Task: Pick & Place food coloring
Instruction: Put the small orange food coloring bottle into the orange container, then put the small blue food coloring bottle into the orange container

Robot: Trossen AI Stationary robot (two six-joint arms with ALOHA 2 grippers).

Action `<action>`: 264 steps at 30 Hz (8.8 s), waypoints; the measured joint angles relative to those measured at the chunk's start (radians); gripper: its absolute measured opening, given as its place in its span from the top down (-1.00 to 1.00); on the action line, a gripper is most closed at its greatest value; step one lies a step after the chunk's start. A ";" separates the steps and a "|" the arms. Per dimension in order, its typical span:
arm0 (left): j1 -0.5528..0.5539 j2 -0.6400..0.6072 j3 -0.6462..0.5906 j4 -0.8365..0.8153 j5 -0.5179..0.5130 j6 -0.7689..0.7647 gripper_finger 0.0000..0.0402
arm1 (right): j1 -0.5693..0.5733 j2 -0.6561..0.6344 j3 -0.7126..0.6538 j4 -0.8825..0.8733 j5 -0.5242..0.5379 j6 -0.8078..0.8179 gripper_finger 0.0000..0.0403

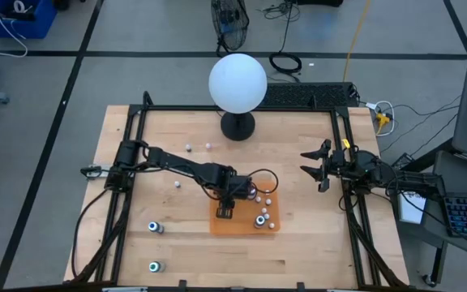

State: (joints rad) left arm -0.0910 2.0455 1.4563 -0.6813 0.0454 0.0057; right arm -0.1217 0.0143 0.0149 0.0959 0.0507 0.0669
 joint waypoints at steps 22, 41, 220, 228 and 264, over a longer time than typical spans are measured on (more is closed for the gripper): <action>0.185 -0.326 0.000 -0.310 -0.393 -0.069 -0.12 | 0.000 0.000 0.000 0.000 0.000 0.000 -0.03; 0.488 -0.312 -0.251 -0.008 -0.154 0.078 -0.12 | 0.000 0.000 0.000 0.000 0.000 0.000 -0.03; -0.059 -0.208 -0.402 0.346 -0.031 -0.258 0.34 | 0.000 0.012 0.000 0.004 0.000 0.000 -0.03; -0.059 -0.209 -0.330 0.285 -0.019 -0.228 0.28 | 0.000 0.012 0.000 0.004 0.000 0.000 -0.03; 0.571 -0.483 -0.306 -0.340 -0.134 -0.255 0.27 | 0.000 0.012 0.000 0.001 0.000 0.000 -0.03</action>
State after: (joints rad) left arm 0.4796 1.5621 1.1500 -1.0211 -0.0888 -0.2488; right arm -0.1219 0.0265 0.0151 0.0971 0.0508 0.0669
